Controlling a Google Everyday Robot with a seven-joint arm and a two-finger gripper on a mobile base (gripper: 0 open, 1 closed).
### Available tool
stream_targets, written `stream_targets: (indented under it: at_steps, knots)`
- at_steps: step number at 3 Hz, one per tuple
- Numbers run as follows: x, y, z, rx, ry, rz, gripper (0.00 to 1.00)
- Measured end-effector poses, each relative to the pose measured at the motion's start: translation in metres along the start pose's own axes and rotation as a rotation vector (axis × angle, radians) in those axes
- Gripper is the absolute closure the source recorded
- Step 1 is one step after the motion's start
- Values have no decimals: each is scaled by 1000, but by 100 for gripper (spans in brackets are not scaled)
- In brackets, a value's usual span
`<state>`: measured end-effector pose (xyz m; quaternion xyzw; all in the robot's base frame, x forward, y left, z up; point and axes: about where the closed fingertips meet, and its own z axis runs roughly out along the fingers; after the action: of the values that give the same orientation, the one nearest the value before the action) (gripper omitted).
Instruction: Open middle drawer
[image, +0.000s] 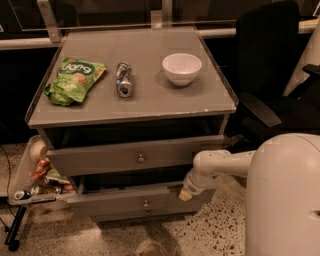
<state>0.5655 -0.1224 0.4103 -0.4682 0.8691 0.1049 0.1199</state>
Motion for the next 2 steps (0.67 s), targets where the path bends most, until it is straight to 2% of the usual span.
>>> stream_targets:
  at_steps: [1, 2]
  knots:
    - [9, 8, -6, 3, 3, 27, 100]
    - [9, 8, -6, 3, 3, 27, 100]
